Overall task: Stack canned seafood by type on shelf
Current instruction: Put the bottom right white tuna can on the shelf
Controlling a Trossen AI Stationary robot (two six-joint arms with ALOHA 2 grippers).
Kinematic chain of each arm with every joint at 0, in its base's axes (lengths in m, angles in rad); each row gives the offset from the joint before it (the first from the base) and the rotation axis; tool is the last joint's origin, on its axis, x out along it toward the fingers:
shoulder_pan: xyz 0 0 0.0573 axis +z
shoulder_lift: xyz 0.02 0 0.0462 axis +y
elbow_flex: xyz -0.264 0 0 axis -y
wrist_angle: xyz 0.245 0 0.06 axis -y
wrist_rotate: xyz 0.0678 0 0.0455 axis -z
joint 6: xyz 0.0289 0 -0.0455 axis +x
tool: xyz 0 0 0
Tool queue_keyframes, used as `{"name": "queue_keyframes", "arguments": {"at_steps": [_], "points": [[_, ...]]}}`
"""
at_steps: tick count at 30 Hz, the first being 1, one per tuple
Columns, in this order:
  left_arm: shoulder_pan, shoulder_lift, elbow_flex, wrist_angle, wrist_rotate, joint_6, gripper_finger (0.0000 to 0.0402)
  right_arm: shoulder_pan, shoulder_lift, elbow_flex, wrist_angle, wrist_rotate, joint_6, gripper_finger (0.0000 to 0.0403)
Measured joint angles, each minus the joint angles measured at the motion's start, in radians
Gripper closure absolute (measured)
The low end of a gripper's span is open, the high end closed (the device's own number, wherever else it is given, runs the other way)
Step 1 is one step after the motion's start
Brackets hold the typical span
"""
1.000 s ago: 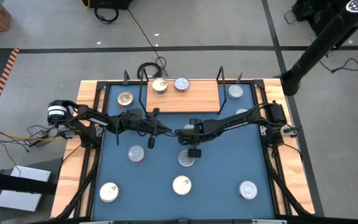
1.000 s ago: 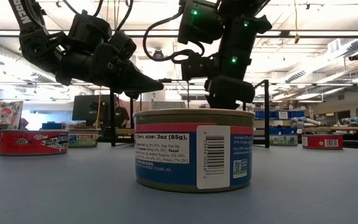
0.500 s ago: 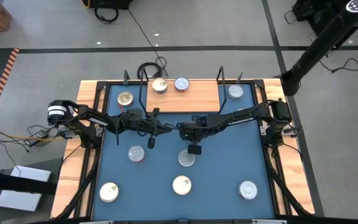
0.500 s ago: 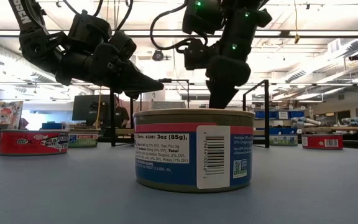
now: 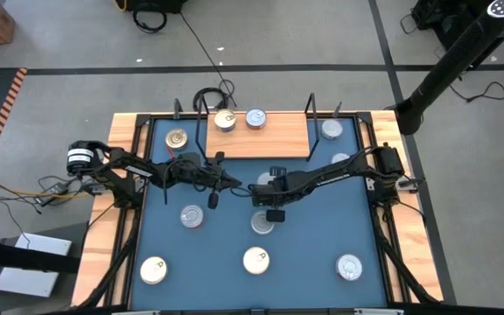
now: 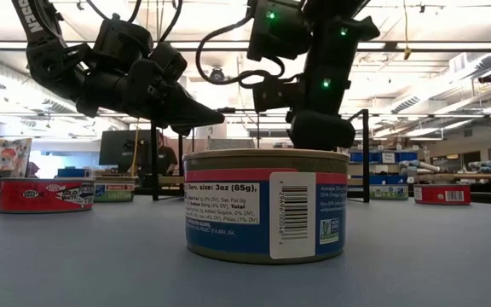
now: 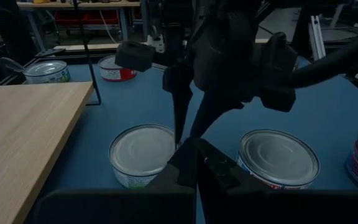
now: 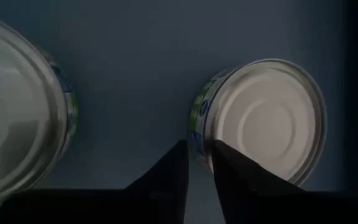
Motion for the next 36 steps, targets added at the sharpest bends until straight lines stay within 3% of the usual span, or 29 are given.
{"name": "queue_keyframes", "arguments": {"at_steps": [5, 19, 29, 36], "points": [[0.000, 0.000, 0.000, -0.001, 0.000, 0.000, 0.0396, 0.002, 0.000, 0.000, 0.001, 0.041, -0.022, 0.0334], [0.000, 0.000, 0.000, -0.002, 0.000, 0.000, 0.0396, -0.013, -0.005, -0.050, 0.063, 0.019, -0.044, 0.0336], [0.000, 0.000, 0.000, -0.002, 0.000, 0.000, 0.0396, -0.013, -0.006, -0.061, 0.073, 0.026, -0.086, 0.0392], [0.000, 0.000, 0.000, -0.002, 0.000, 0.000, 0.0396, -0.025, -0.016, -0.064, 0.073, 0.004, -0.102, 0.0399]]}}
